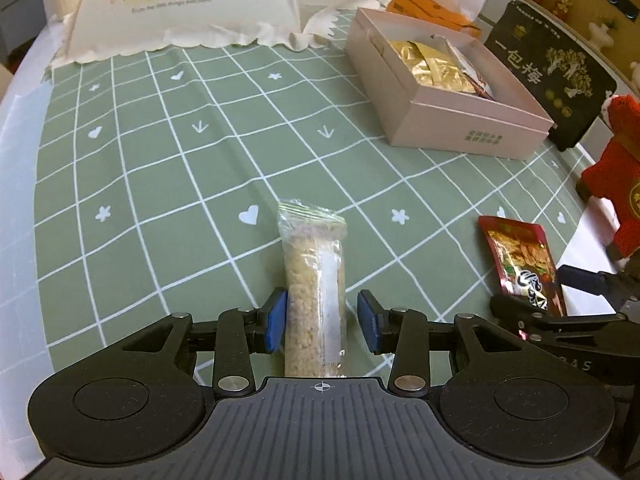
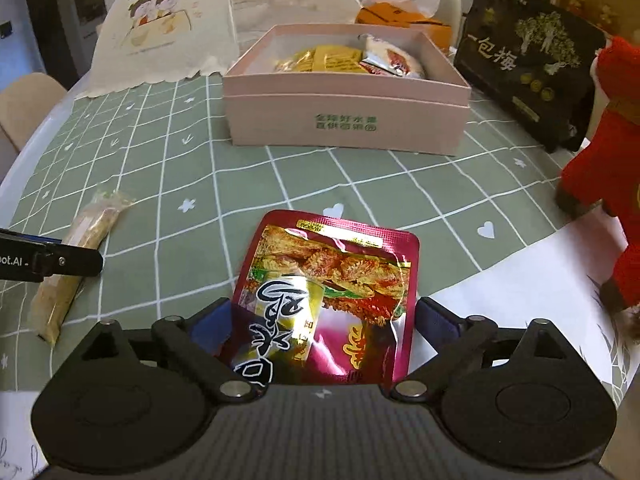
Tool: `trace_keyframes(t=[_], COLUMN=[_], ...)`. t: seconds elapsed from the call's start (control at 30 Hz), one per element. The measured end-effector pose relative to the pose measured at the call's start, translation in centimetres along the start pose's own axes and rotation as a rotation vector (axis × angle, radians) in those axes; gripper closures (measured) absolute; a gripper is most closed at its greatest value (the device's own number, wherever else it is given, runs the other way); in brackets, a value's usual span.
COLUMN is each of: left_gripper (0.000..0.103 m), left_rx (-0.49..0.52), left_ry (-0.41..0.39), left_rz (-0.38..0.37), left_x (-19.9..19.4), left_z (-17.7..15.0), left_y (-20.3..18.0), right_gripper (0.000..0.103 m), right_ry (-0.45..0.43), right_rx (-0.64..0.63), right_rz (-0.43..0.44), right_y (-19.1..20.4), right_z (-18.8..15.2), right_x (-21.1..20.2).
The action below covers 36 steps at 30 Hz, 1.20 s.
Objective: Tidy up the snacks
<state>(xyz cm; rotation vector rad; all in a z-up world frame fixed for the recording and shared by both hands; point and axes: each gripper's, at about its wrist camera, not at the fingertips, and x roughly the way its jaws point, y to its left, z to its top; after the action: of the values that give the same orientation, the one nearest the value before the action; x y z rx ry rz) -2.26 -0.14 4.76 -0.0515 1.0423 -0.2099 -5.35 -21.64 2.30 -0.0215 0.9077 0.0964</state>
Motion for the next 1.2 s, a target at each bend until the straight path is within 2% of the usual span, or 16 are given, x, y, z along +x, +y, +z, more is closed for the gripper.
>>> trace_keyframes(t=[0.07,0.1,0.13,0.23,0.3,0.53,0.7,0.73,0.8,0.93,1.13,1.2], left_gripper=[0.067,0.067,0.068,0.069,0.069,0.070,0.070,0.070,0.070,0.070,0.070,0.070], left_rx=[0.013,0.019,0.022,0.028,0.038,0.080,0.081,0.086,0.094,0.103,0.137,0.143], left_ry=[0.003,0.004,0.005,0.008,0.010,-0.008,-0.011,-0.011,-0.007,0.011,0.027,0.033], left_rz=[-0.003,-0.010,-0.022,-0.051,-0.067,-0.108,-0.149,-0.151,-0.157,-0.178,-0.203,-0.207], left_x=[0.0,0.0,0.0,0.0,0.0,-1.0,-1.3,-1.4,-1.3,-0.8,-0.4,-0.3], left_z=[0.0,0.0,0.0,-0.2,-0.3,0.1,0.4,0.4,0.4,0.4,0.5,0.5], left_y=[-0.1,-0.1,-0.2,-0.6,-1.0,-2.5,-3.4,-3.6,-4.0,-4.9,-6.4,-6.6], right_gripper=[0.018,0.035,0.043,0.049,0.050,0.065,0.071,0.075,0.093,0.096,0.094,0.089], right_ry=[0.002,-0.012,-0.025,-0.040,-0.036,-0.067,-0.088,-0.094,-0.114,-0.140,-0.133,-0.117], right_rx=[-0.011,-0.024,-0.046,-0.082,-0.080,-0.067,-0.047,-0.042,-0.023,0.030,0.118,0.173], right_rz=[0.010,0.017,0.027,0.047,0.055,0.077,0.094,0.098,0.111,0.079,-0.056,-0.017], right_y=[0.3,0.5,0.6,0.9,0.7,-0.6,-1.6,-1.9,-2.8,-5.3,-9.5,-11.0], right_z=[0.4,0.6,0.7,1.2,1.4,2.3,2.6,2.7,2.7,2.7,1.5,1.0], right_x=[-0.1,-0.4,-0.9,-1.7,-1.7,-3.8,-5.5,-5.9,-7.0,-8.8,-9.1,-8.9])
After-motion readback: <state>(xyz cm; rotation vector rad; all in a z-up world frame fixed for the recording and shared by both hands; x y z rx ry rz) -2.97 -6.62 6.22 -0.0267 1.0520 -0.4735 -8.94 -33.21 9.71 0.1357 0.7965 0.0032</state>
